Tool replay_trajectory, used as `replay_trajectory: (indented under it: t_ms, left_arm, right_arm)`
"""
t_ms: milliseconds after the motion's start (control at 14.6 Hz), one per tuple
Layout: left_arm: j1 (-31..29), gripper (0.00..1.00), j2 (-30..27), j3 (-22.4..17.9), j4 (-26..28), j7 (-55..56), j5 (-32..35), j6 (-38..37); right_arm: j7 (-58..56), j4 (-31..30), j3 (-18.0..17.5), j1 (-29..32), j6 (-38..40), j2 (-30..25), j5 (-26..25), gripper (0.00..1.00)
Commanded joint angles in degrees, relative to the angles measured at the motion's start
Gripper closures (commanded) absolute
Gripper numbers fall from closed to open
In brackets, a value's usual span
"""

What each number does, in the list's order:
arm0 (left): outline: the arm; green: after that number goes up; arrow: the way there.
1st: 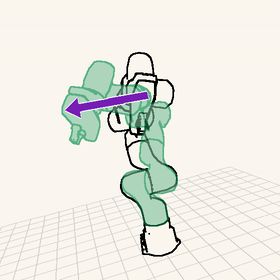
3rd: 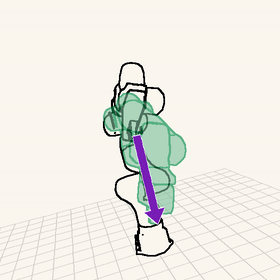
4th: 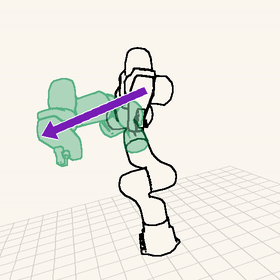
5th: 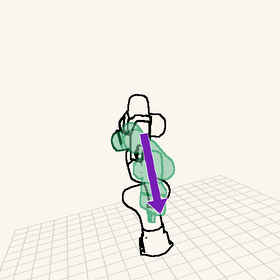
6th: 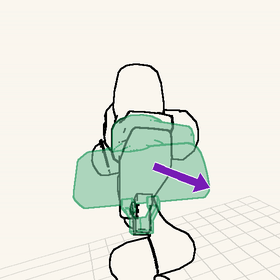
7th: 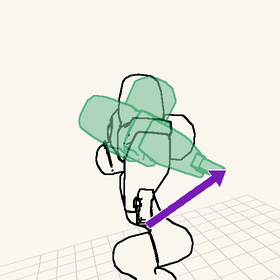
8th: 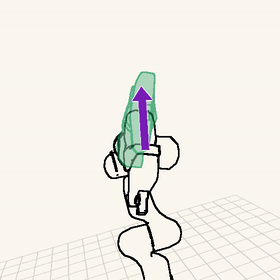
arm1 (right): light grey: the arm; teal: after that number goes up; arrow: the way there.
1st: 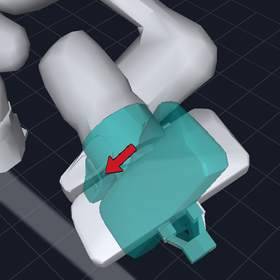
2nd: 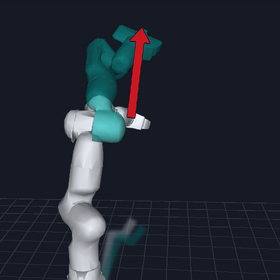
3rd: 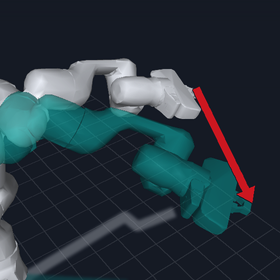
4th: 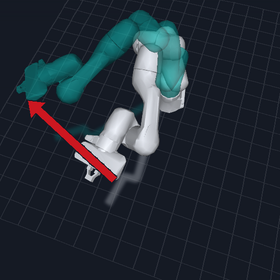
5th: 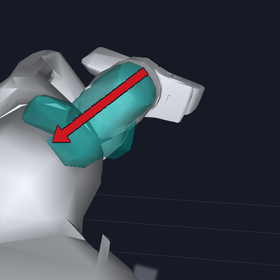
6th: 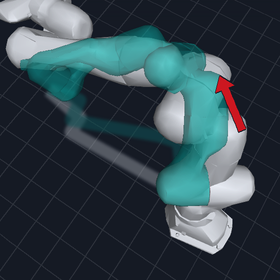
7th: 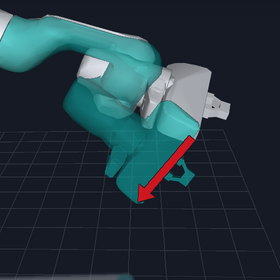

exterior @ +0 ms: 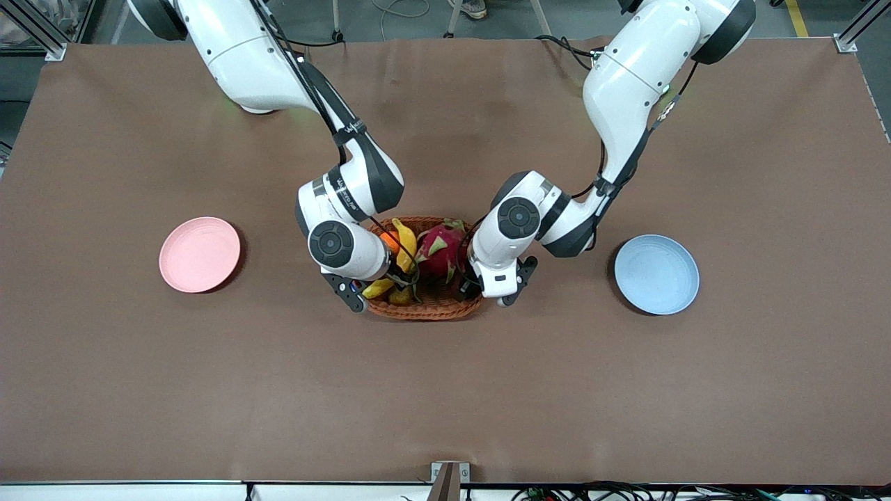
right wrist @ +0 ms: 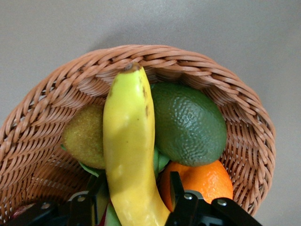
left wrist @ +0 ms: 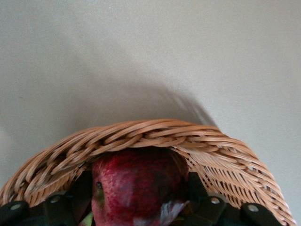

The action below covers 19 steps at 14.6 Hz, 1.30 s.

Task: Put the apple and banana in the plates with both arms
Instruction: 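Close the right gripper on the banana while the left gripper grips the dragon fruit, then carry the banana toward the pink plate while the left gripper carries the dragon fruit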

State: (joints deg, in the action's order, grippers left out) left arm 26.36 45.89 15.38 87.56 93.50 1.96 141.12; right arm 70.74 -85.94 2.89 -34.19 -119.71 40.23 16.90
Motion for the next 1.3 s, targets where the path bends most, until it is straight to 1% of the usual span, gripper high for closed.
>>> replay_trajectory:
  t_ms: [0, 69, 206, 274, 343, 411, 686, 823, 891, 1029, 1097, 1166, 1234]
  left_arm:
    - [0.62, 0.60, 0.26, -0.52, -0.90, 0.02, 0.76, 0.12]
    - [0.62, 0.71, -0.18, -0.52, -0.99, -0.07, 0.76, -0.32]
    - [0.53, 0.88, -2.28, -0.52, -0.99, -0.24, 0.76, -1.80]
    - [0.44, 0.93, -3.51, -0.61, -1.07, -0.50, 0.76, -3.55]
    - [0.27, 0.96, -4.92, -0.61, -1.34, -0.86, 0.76, -5.31]
    - [0.01, 0.98, -5.89, -0.61, -1.86, -1.38, 0.76, -7.33]
    - [-0.43, 0.99, -12.47, -0.52, -2.22, -7.61, 0.76, -14.89]
    - [-2.62, 0.99, -15.38, -0.52, -1.95, -12.34, 0.76, -20.51]
    - [-4.20, 0.98, -16.87, -0.52, -1.78, -16.37, 0.76, -23.67]
    - [-7.63, 0.98, -19.24, -0.43, -1.52, -23.59, 0.76, -28.25]
    - [-9.03, 0.98, -19.95, -0.43, -1.34, -26.06, 0.76, -30.18]
    - [-10.44, 0.98, -20.57, -0.61, -0.73, -28.35, 0.76, -32.47]
    - [-11.76, 0.98, -21.18, -0.61, 0.93, -30.46, 1.90, -33.18]
  right_arm:
    - [0.27, 0.77, 0.18, -0.26, -0.34, 0.64, 1.03, 0.45]
    - [0.10, 0.77, 0.18, -0.26, -0.34, 0.64, 1.03, 0.47]
    - [-0.34, 0.77, 0.18, -0.18, -0.26, 0.64, 1.03, 0.53]
    - [-0.52, 0.77, 0.18, -0.18, -0.17, 0.55, 0.94, 0.55]
    - [-1.04, 0.95, 0.18, -0.18, -0.17, 0.55, 0.77, 0.56]
    - [-1.57, 1.12, 0.18, -0.18, -0.17, 0.38, 0.94, 0.60]
    - [-1.57, 3.59, 0.18, 0.44, 1.32, -0.24, 1.03, 0.66]
    - [-1.75, 5.42, 0.27, 1.14, 4.64, -0.50, 0.94, 0.67]
    - [-2.18, 6.74, 0.36, 1.66, 7.10, -0.50, 0.77, 0.67]
    - [-8.30, 7.54, 0.36, 3.51, 10.89, -0.85, 0.76, 0.67]
    - [-11.82, 7.45, 0.62, 4.12, 12.91, -2.25, 0.50, 0.67]
    - [-15.86, 6.93, 0.97, 4.74, 15.97, -3.83, -0.72, 0.67]
    - [-19.55, 6.93, 1.76, 5.27, 18.18, -4.36, -2.64, 0.68]
